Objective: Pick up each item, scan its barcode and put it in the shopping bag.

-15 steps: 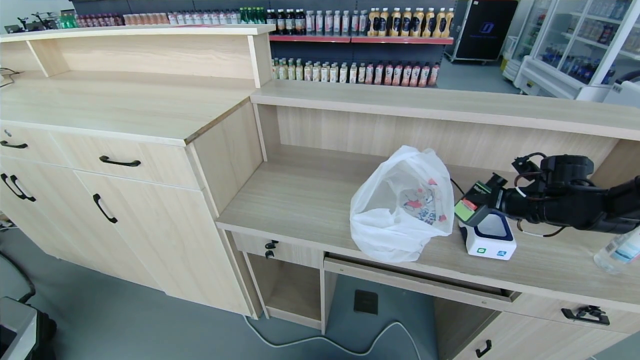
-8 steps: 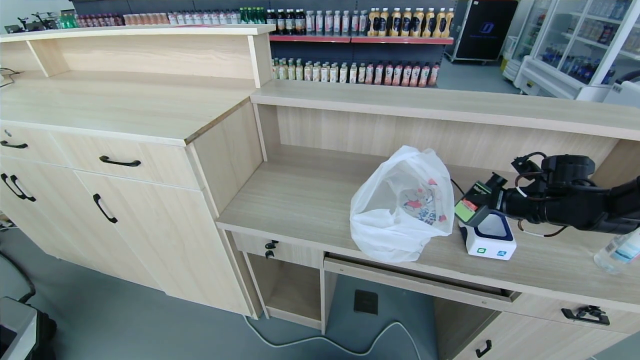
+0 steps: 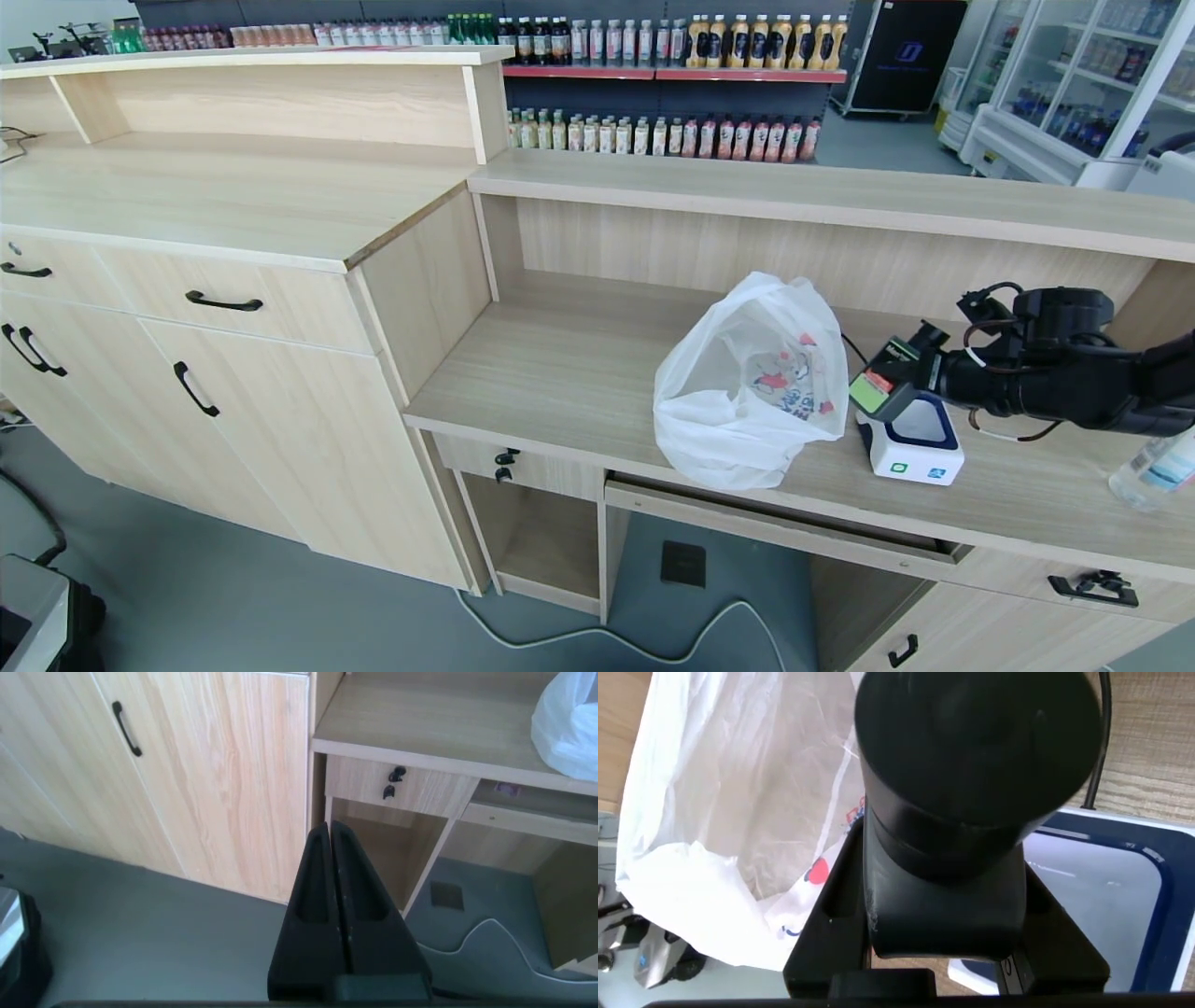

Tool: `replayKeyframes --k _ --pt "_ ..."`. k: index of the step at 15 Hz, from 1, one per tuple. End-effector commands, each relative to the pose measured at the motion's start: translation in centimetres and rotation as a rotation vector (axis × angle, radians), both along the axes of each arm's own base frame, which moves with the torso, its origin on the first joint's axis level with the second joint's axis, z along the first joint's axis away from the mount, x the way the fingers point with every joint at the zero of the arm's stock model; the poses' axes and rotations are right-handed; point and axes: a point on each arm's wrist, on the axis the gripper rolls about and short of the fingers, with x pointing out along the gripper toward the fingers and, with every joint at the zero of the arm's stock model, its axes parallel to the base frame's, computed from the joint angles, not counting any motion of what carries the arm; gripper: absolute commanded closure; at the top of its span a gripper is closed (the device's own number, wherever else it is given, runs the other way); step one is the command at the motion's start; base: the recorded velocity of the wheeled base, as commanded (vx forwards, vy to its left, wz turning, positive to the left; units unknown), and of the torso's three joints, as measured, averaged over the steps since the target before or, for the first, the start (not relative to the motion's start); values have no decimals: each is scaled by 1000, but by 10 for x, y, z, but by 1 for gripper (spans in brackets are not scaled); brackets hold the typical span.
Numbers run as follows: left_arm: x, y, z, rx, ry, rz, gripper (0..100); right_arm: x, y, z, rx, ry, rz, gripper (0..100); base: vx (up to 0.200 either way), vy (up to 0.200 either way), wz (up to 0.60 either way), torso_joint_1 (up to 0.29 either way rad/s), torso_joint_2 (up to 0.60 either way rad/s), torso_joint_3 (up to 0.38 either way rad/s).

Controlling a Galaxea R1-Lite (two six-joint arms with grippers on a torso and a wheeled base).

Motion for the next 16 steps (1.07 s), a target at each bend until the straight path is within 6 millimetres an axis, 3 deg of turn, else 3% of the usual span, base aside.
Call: replayKeyframes --k 1,2,3,5,7,8,12,15,16 --pt "0 0 0 0 0 1 100 -1 0 4 -6 -15 -1 100 0 0 0 0 0 0" --pt "0 0 0 0 0 1 100 -2 0 9 -19 -31 4 100 0 0 0 0 0 0" --pt "0 0 0 0 0 1 100 -8 2 27 -104 -116 38 100 0 0 0 0 0 0" --pt "0 0 0 0 0 1 100 -52 -1 59 -530 -361 153 100 0 0 0 0 0 0" --pt "0 0 0 0 0 1 100 -93 -26 59 -819 -461 149 100 0 0 0 0 0 0" --pt "0 0 0 0 0 1 100 -104 -39 59 -887 -465 142 100 0 0 0 0 0 0" --pt "0 0 0 0 0 1 100 -110 -51 65 -932 -489 140 100 0 0 150 1 1 2" --pt "0 0 0 0 0 1 100 -100 -37 71 -924 -528 99 100 0 0 600 -1 2 -1" --pt "0 0 0 0 0 1 100 -84 -16 79 -778 -565 76 100 0 0 600 2 2 2"
